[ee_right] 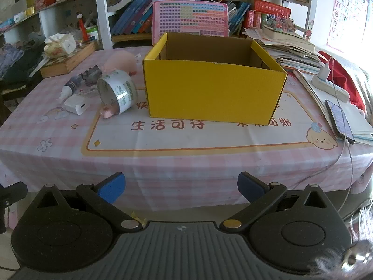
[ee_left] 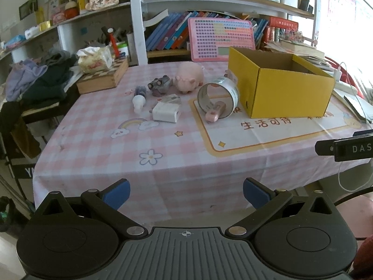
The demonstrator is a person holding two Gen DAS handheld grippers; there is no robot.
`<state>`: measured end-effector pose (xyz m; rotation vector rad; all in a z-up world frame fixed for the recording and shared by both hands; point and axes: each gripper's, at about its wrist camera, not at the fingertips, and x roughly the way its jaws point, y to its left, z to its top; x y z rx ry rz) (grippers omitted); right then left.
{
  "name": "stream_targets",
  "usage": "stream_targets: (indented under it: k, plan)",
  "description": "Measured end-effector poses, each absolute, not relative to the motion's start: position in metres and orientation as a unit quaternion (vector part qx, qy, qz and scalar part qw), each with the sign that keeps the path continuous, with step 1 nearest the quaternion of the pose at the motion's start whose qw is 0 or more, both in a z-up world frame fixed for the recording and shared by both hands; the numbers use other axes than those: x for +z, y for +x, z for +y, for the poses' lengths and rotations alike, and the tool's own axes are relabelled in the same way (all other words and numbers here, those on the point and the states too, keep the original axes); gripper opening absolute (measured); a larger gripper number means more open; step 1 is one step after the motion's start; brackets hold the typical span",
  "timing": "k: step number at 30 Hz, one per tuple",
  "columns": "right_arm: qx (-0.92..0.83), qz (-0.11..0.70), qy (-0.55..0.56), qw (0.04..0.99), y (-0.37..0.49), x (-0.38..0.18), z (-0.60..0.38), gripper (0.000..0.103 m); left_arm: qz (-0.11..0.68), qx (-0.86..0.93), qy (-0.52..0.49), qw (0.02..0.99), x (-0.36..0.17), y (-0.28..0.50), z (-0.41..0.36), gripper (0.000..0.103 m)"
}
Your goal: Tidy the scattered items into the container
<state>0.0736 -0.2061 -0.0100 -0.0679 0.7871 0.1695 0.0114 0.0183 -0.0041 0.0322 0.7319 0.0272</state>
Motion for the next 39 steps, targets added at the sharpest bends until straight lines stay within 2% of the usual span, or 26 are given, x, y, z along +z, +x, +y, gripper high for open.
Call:
stream_targets:
  k: [39]
  plan:
    - [0.106, 0.377, -0.062, 0.918, 0.073, -0.007, -0.187, 0.103, 0.370, -0.001, 0.013, 0.929, -0.011, 0.020, 0.026, 0.103]
